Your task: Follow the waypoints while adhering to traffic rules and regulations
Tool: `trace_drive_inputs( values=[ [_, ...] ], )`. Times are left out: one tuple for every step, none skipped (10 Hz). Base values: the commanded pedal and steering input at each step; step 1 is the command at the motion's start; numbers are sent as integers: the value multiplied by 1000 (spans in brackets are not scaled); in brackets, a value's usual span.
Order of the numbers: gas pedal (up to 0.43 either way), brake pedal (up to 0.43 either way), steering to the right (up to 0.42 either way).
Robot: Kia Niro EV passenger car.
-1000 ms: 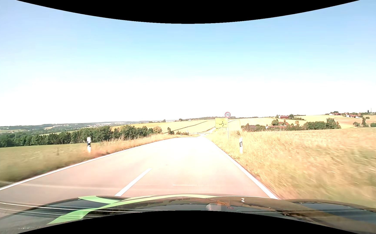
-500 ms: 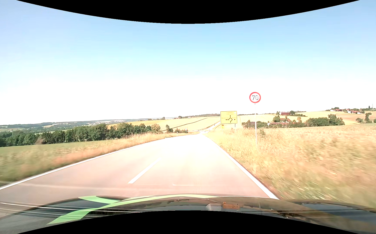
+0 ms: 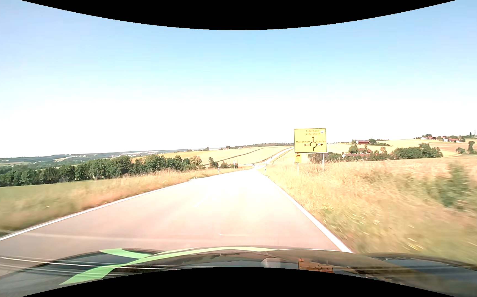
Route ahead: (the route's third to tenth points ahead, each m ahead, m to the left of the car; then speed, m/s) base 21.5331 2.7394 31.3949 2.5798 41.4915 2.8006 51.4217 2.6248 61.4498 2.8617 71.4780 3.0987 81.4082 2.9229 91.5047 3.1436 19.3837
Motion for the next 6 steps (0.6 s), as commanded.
trace_drive_inputs(
  values=[
    [0,0,-3],
    [0,0,-3],
    [0,0,-3],
    [0,0,-3],
    [0,0,-3],
    [0,0,-3]
  ],
)
